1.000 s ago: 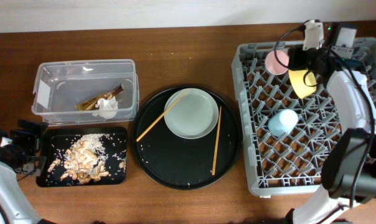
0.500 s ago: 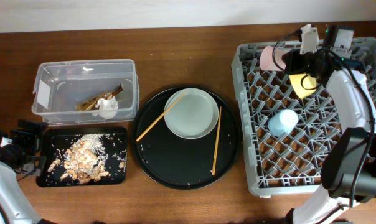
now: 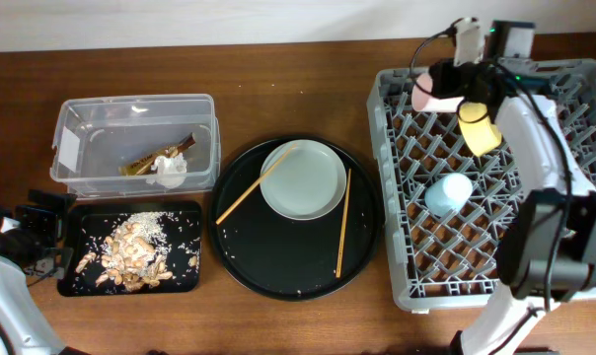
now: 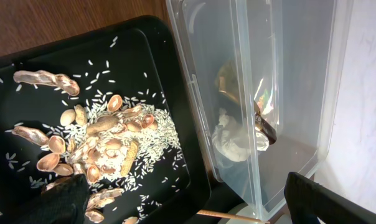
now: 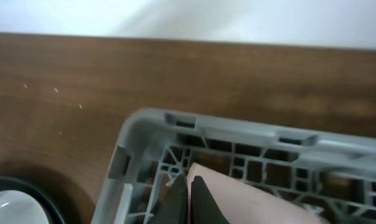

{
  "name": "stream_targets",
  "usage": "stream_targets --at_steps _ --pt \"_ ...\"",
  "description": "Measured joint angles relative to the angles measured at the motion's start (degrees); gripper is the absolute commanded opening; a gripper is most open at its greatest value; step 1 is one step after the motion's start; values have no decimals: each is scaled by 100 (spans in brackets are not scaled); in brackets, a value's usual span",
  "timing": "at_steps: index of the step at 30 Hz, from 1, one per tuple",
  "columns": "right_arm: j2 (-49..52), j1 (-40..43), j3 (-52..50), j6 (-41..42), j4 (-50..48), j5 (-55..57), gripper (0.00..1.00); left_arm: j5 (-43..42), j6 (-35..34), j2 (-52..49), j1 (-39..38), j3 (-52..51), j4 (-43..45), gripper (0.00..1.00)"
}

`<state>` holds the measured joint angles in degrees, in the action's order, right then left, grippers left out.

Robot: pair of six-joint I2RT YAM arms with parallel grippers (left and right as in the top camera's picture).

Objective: Sort waste into correct bins and load items into the dishwasher rack
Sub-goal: 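Carry the pink cup to the rack's far left and set it upside down, then reach the right gripper to the chopsticks and grasp them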

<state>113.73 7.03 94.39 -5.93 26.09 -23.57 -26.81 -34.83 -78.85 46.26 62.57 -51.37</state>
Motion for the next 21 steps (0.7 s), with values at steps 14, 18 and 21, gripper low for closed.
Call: stream_targets --at_steps 14,18,21 --pt "11 -216 0 -2 450 278 4 0 2 0 0 -2 0 99" --pt "9 -216 0 -9 608 280 4 0 2 0 0 0 0 99" --pt "-116 -229 0 -13 787 308 4 0 0 0 0 -2 0 99"
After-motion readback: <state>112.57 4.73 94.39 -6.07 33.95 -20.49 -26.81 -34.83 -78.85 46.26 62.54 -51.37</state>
